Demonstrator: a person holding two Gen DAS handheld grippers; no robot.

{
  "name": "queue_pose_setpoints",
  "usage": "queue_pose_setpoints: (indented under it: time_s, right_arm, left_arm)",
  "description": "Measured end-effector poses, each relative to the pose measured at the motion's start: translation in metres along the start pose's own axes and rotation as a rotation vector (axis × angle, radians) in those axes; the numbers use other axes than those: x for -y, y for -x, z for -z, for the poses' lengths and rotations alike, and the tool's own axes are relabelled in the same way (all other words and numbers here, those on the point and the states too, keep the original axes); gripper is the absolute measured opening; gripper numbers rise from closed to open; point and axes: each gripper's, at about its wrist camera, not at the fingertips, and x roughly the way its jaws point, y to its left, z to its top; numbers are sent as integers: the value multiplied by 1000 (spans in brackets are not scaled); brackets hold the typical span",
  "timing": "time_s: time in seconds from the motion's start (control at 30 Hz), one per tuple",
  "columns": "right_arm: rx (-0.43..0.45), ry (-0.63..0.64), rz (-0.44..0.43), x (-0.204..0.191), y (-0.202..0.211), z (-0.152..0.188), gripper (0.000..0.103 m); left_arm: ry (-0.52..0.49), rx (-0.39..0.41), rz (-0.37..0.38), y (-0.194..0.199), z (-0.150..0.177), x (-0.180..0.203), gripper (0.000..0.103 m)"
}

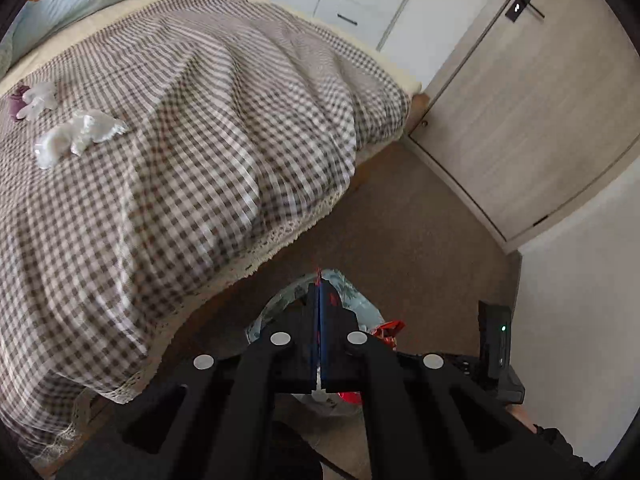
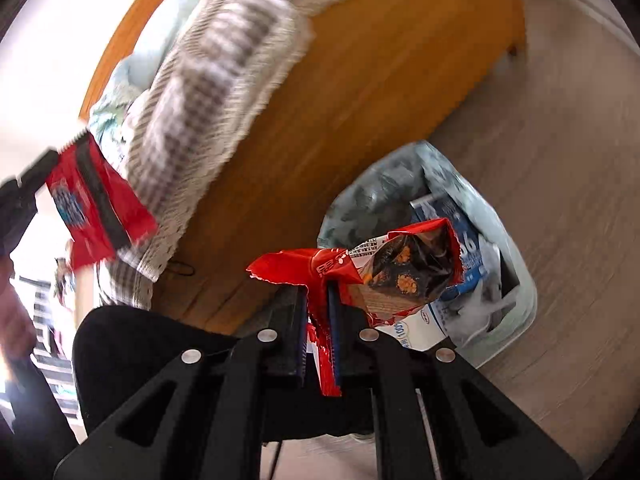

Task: Collect trash
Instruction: 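Carry both red bags over the floral bin and open both tools to drop them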

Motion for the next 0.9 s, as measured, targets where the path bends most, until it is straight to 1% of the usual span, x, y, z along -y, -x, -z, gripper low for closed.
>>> queue_pose_setpoints:
  time_s: [0.07,0.13,0.17,0.2,0.23,0.27,0.33,0.37,0.4,0.47,0.5,0.53,0.57,0.6,0.63,0.67,0.73,0.8,0.9]
  right_arm:
    - [-10,-57,-66,16,-7,-3,10]
    - [-33,-87,-136,22,-21,-6,11]
    - [-48,-85,-156,23,-28,-9,12]
    - [-67,-79,-171,22,-36,-12,12]
    - [-84,-72,-168,21,-46,-15,12]
    - [-101,-62,-167,20,-55,-18,12]
    - [-123,-44,-165,16,-73,-25,12]
    - [-138,-26,-158,13,-83,-29,12]
    - [-149,-11,-160,10,-92,-33,12]
    - [-161,-14,-177,8,-110,-44,17]
    - [-166,-20,-168,10,-119,-48,20]
    - [-169,-33,-151,14,-129,-53,37]
    - [-183,-54,-123,19,-138,-56,59]
    - [-202,-70,-85,23,-146,-58,64]
    - [-218,-77,-52,26,-151,-58,64]
    - [-215,-83,-50,28,-151,-57,64]
    - [-155,-94,-54,30,-135,-54,64]
    - [-96,-83,-16,31,-109,-49,64]
    - [24,-52,44,34,-55,-39,64]
  left_arm:
    - [-10,-66,-41,-31,2,5,0]
    - [-26,-100,-136,-61,7,5,0]
    - [-5,-125,-154,-74,11,0,0]
    - [32,-155,-136,-84,14,-4,0]
    - [58,-184,-132,-92,16,-7,0]
    - [65,-175,-139,-93,15,-8,0]
    - [45,-130,-126,-92,13,-4,0]
    - [34,-118,-143,-93,12,-3,0]
    - [37,-120,-164,-96,13,-4,0]
    - [64,-125,-182,-98,14,-10,0]
    - [78,-110,-187,-97,13,-13,0]
    - [91,-96,-188,-95,13,-16,0]
    - [99,-91,-185,-95,14,-19,0]
    - [100,-94,-181,-94,15,-21,0]
    - [96,-97,-181,-95,16,-22,0]
    - [91,-99,-179,-94,15,-22,0]
    - [88,-109,-170,-99,15,-20,0]
    - [91,-132,-152,-107,16,-19,0]
    - [90,-191,-137,-127,22,-12,0]
